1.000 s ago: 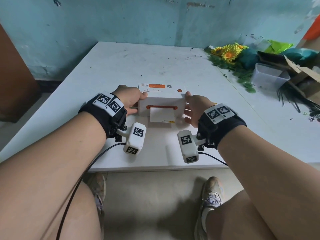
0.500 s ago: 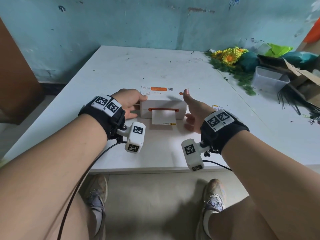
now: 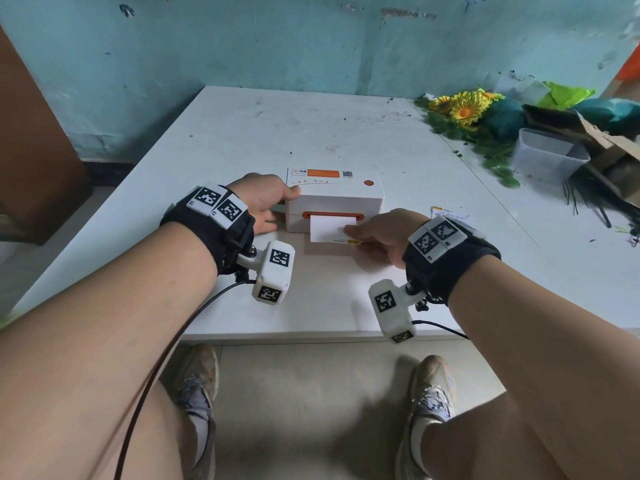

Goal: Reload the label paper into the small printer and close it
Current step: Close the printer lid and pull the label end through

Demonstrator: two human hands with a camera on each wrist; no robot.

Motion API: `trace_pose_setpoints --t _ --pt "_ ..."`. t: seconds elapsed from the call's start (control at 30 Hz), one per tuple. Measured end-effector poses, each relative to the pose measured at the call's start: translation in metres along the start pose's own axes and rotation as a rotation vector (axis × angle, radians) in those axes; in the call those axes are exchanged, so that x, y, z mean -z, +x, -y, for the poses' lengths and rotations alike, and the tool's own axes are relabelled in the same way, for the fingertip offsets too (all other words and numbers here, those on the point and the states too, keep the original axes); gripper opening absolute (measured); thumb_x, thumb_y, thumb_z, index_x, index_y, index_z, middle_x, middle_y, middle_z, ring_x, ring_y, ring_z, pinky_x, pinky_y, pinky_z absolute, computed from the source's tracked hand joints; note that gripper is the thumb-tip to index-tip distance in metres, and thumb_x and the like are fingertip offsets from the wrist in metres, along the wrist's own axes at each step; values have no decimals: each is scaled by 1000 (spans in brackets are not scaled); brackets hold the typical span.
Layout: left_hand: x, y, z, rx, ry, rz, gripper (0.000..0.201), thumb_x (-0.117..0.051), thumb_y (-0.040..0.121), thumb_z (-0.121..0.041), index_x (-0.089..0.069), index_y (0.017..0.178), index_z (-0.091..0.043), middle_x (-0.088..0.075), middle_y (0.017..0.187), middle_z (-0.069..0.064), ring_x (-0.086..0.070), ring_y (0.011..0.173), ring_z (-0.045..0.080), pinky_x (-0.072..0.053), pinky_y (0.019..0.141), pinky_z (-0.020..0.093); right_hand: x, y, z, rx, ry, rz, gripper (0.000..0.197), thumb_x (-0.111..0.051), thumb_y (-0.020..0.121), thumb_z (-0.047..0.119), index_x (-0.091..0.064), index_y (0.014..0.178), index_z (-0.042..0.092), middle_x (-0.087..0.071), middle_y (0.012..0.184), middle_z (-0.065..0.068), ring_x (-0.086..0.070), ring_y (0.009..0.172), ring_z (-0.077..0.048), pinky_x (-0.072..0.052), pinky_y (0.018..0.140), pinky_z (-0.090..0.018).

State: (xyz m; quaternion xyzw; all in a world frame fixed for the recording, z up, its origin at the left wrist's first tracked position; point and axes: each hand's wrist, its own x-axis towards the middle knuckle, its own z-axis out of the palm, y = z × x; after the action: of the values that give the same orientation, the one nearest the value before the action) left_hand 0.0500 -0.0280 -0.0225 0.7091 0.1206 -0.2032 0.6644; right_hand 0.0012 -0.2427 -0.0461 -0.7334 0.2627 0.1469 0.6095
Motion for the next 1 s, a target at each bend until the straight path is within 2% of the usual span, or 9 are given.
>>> trace_pose_setpoints --t 0.1,0.23,0.37,0.47,0.6,0.73,0.87,0.93,1.0 --pt "0 0 1 -8 -11 -12 38 -70 100 -12 -63 137 -12 -76 125 5 -77 107 27 -60 75 37 0 -2 -1 23 5 -15 32 -89 83 8 -66 105 10 -74 102 -12 -70 83 -21 -60 103 -41" --pt "0 1 2 -18 -9 -45 37 -74 98 -13 -65 134 -12 -78 120 4 -77 104 27 -61 88 41 0 -11 1 57 1 -65 33 -88 85 16 -69 111 8 -77 121 -15 -70 91 -24 -61 101 -46" --pt "4 1 2 0 19 -41 34 -77 96 -19 -69 128 -18 -78 120 -2 -73 115 23 -54 108 44 13 -22 9 126 -54 -143 53 -85 87 41 -61 126 15 -63 106 -5 -63 103 -24 -60 98 -52" --pt "4 0 2 20 43 -16 29 -75 98 -21 -69 126 -22 -77 120 -6 -70 120 20 -49 110 43 18 -21 8 231 -80 -216 74 -90 81 44 -57 142 21 -68 115 -7 -68 111 -28 -62 96 -54" --pt "4 -5 2 31 53 15 12 -72 100 -23 -70 112 -25 -77 110 -8 -70 116 17 -46 115 42 16 -20 6 291 -90 -299 64 -93 77 43 -61 126 18 -71 119 -9 -72 106 -26 -65 89 -49" --pt "6 -3 4 13 46 13 21 -72 100 -26 -69 120 -23 -76 116 -7 -69 118 17 -45 117 44 15 -20 5 259 -68 -254 60 -94 76 40 -59 120 20 -66 128 -7 -68 115 -27 -67 85 -48" --pt "4 0 8 5 23 11 35 -74 99 -36 -67 130 -23 -74 130 -5 -67 128 21 -49 111 44 14 -25 8 139 -100 -158 62 -92 80 40 -65 121 2 -69 106 -12 -70 89 -24 -67 81 -47" --pt "1 -2 10 28 -13 6 40 -75 97 -41 -66 133 -23 -73 132 -3 -66 128 21 -53 101 43 11 -28 6 74 -100 -89 53 -89 83 39 -70 117 3 -67 93 -11 -62 72 -22 -60 83 -39" --pt "-2 -2 13 48 -27 -24 51 -78 92 -49 -64 135 -24 -70 133 3 -66 126 21 -58 91 42 8 -29 4 48 -118 -56 38 -87 85 35 -73 108 7 -71 86 -12 -59 69 -22 -52 77 -38"
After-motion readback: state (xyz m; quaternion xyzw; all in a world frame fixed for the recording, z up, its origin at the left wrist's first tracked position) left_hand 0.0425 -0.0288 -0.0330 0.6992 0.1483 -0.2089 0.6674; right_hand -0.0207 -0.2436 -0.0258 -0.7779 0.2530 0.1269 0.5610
